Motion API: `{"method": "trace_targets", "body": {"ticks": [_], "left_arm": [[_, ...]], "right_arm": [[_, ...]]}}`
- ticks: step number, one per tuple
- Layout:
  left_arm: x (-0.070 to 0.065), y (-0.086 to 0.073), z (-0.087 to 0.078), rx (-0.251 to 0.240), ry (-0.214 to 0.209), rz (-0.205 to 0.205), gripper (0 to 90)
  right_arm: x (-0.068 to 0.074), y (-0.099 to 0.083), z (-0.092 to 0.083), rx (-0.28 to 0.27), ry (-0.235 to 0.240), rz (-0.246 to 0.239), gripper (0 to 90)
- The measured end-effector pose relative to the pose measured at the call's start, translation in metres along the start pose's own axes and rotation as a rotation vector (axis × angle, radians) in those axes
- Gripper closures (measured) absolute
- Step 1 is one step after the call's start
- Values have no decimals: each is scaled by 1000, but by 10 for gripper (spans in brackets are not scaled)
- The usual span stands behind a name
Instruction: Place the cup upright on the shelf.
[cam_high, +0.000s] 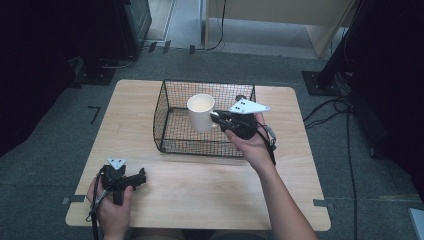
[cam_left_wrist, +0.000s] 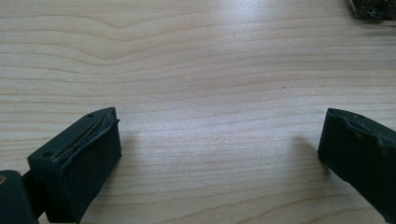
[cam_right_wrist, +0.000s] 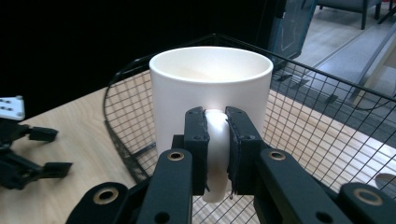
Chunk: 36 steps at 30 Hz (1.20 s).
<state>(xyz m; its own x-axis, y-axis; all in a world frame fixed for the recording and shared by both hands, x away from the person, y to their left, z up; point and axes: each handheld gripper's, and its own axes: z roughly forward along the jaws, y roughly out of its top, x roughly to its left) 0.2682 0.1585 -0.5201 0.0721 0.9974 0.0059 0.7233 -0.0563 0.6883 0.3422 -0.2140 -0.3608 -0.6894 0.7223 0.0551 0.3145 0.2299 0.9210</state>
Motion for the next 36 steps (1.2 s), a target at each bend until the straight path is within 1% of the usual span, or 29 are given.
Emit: {"method": "trace_targets", "body": {"ticks": [1,6,7,10,12,16,19,20,22,25,29,33,36], "left_arm": [[0,0,0,0,0,0,0],[0,0,0,0,0,0,0],[0,0,0,1,0,0,0],[0,0,0,1,0,0,0],[0,0,0,2,0,1,0],[0,0,0,2,0,1,0],[0,0,0,2,0,1,0],[0,0,0,2,0,1,0],[0,0,0,2,0,1,0],[0,0,0,1,0,1,0],[0,0,0,1,0,1,0],[0,0,0,1,0,1,0],[0,0,0,1,0,1,0]], "right_arm": [[0,0,0,0,0,0,806],[-13,-2,16,10,1,-12,806],[-13,-2,16,10,1,-12,806],[-19,-2,24,18,5,-14,806],[-22,-2,29,20,5,-28,806],[-27,-1,38,22,9,-37,807],[-35,-2,48,28,7,-25,806],[-35,-2,48,28,7,-25,806],[-38,-3,54,39,3,-26,806],[-40,-6,63,51,-1,-46,805],[-45,-13,76,73,11,-41,805],[-48,-18,83,86,30,-49,805],[-52,-23,88,89,33,-51,804]]}}
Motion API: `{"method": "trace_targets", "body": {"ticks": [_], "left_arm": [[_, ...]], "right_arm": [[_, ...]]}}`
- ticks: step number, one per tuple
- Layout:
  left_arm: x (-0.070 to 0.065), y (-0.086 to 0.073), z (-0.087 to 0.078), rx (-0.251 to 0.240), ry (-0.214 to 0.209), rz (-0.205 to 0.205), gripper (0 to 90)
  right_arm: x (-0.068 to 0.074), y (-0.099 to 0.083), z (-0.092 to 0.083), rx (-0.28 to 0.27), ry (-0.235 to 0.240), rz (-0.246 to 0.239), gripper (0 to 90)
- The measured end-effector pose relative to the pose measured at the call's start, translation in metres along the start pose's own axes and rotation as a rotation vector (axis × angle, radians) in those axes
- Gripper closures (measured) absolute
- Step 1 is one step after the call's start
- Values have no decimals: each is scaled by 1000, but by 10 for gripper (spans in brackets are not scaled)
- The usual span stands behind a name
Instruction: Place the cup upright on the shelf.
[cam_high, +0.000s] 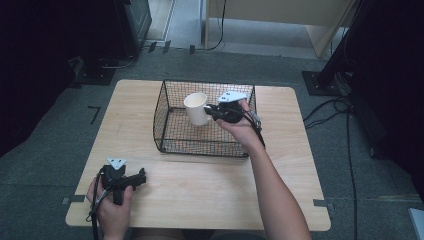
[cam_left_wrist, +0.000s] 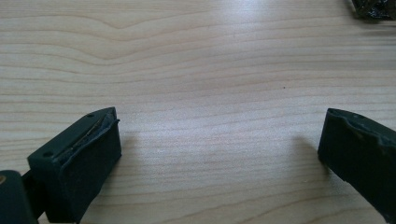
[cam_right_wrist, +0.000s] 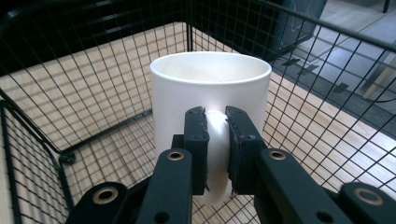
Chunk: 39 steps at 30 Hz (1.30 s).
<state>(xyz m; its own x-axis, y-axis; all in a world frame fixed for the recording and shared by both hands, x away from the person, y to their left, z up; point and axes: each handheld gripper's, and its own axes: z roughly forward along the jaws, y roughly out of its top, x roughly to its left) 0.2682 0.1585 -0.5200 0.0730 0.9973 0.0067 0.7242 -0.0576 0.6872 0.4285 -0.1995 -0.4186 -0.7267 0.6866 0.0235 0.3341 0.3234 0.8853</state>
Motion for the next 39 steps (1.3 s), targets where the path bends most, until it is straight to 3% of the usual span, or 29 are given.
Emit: {"method": "trace_targets", "body": {"ticks": [8,19,21,23,29,37,39], "left_arm": [[0,0,0,0,0,0,0],[0,0,0,0,0,0,0],[0,0,0,0,0,0,0],[0,0,0,0,0,0,0],[0,0,0,0,0,0,0],[0,0,0,0,0,0,0],[0,0,0,0,0,0,0]], "right_arm": [[-5,-10,13,73,9,-22,802],[-10,-15,17,82,13,-12,799],[-10,-15,17,100,19,-4,772],[-9,-15,16,104,15,16,690],[-10,-15,14,123,5,40,603],[-9,-15,13,101,7,51,504],[-11,-13,9,77,1,76,522]]}}
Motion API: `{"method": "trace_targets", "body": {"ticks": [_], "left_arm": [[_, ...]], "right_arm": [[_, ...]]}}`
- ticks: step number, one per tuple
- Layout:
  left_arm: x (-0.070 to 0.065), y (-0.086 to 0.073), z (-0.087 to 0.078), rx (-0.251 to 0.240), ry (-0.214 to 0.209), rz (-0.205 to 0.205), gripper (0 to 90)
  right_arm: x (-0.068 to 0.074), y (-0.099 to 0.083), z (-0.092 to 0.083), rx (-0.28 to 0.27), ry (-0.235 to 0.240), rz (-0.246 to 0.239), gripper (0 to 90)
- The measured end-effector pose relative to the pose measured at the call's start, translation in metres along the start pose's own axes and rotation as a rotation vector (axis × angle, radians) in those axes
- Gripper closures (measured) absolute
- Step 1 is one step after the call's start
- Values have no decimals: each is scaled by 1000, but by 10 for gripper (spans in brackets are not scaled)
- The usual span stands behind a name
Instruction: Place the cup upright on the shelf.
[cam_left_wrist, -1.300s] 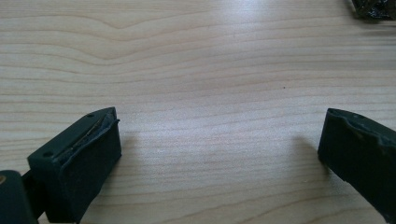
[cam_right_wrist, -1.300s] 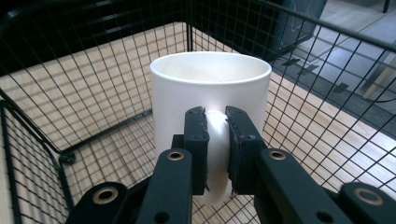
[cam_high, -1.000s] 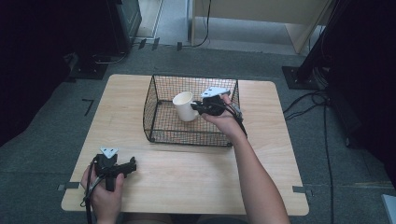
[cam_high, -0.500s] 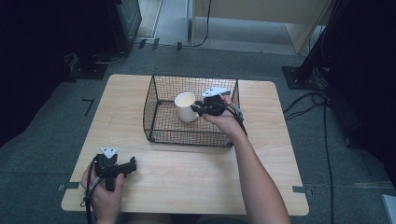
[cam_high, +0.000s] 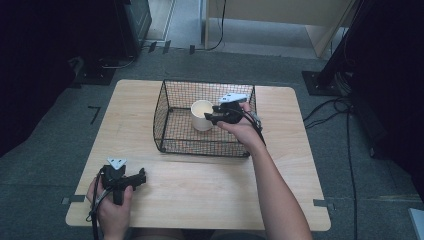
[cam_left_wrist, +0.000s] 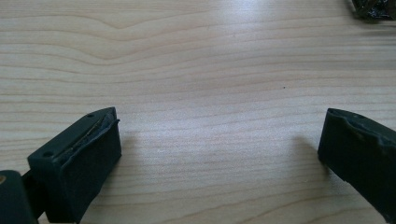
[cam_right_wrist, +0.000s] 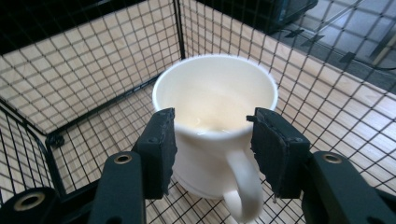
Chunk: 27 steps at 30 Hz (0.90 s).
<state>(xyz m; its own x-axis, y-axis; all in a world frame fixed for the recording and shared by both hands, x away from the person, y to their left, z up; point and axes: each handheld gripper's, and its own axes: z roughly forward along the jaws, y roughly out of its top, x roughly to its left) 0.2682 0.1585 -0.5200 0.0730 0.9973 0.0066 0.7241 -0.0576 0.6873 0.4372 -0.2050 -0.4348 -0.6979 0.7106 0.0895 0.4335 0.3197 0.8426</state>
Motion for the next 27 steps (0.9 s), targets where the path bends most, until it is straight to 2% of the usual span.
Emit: {"method": "trace_targets", "body": {"ticks": [2,5,10,14,20,23,24,25,27], "left_arm": [[0,0,0,0,0,0,0],[0,0,0,0,0,0,0],[0,0,0,0,0,0,0],[0,0,0,0,0,0,0],[0,0,0,0,0,0,0],[0,0,0,0,0,0,0],[0,0,0,0,0,0,0],[0,0,0,0,0,0,0],[0,0,0,0,0,0,0]], "right_arm": [[1,1,-1,-9,26,13,518],[4,2,0,-7,27,-4,513],[9,5,-1,-27,35,-4,510],[16,13,-10,-68,54,0,489],[21,21,-24,-96,55,5,460],[24,24,-34,-100,60,18,410],[26,25,-39,-100,44,16,358],[26,25,-39,-100,44,16,358],[30,25,-45,-98,26,34,294]]}}
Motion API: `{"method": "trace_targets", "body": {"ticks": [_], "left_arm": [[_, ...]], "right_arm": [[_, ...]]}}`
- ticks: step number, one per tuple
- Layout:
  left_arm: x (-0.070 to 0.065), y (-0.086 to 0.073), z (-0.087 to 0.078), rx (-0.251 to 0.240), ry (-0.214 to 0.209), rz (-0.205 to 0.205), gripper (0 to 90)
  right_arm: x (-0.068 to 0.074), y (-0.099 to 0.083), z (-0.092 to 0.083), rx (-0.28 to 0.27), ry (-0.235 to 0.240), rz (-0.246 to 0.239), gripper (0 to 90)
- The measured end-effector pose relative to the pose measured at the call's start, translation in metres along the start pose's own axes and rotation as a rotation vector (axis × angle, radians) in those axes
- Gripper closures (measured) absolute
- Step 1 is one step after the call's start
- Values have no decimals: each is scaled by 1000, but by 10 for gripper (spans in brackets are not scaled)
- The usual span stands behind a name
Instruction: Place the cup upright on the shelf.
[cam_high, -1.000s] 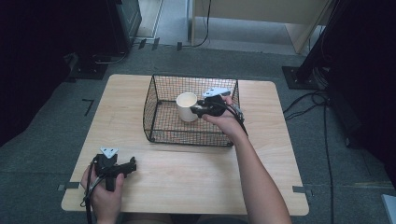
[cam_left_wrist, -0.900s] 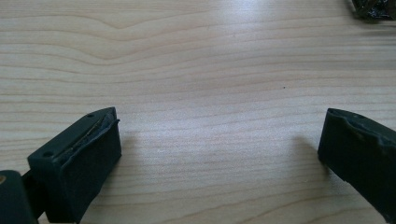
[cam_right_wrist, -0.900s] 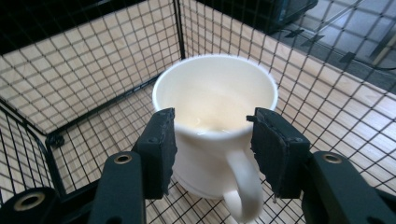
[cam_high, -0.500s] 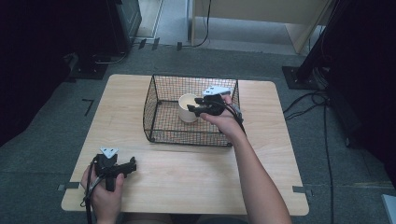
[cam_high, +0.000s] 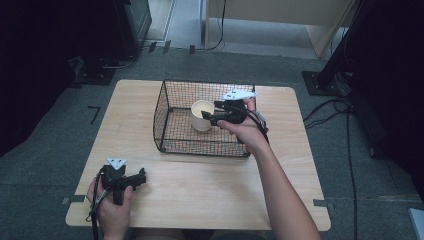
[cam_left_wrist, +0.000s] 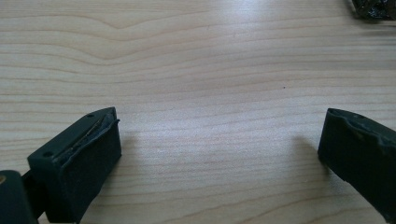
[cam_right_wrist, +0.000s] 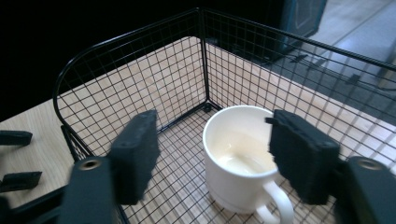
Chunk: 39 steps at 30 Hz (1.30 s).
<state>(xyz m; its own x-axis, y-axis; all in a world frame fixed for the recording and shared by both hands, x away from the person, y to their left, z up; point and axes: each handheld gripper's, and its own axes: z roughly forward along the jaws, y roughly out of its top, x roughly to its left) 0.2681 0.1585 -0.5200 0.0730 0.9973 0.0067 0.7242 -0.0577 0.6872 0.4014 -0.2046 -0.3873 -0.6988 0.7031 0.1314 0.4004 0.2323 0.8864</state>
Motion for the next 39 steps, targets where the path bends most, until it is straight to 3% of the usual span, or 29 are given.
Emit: {"method": "trace_targets", "body": {"ticks": [6,8,9,10,24,30,39], "left_arm": [[0,0,0,0,0,0,0],[0,0,0,-1,0,0,0],[0,0,0,-1,0,-1,0],[0,0,0,-1,0,-2,0],[0,0,0,-1,0,-1,0],[0,0,0,0,0,1,0],[0,0,0,0,0,0,0]], "right_arm": [[9,-7,-17,28,-31,-2,132],[13,-12,-24,48,-15,-11,97],[16,-16,-31,74,2,-9,12],[18,-19,-35,85,8,-12,0],[31,-52,-88,43,-39,4,0],[31,-65,-101,51,-79,-11,0],[28,-85,-123,36,-108,6,0]]}}
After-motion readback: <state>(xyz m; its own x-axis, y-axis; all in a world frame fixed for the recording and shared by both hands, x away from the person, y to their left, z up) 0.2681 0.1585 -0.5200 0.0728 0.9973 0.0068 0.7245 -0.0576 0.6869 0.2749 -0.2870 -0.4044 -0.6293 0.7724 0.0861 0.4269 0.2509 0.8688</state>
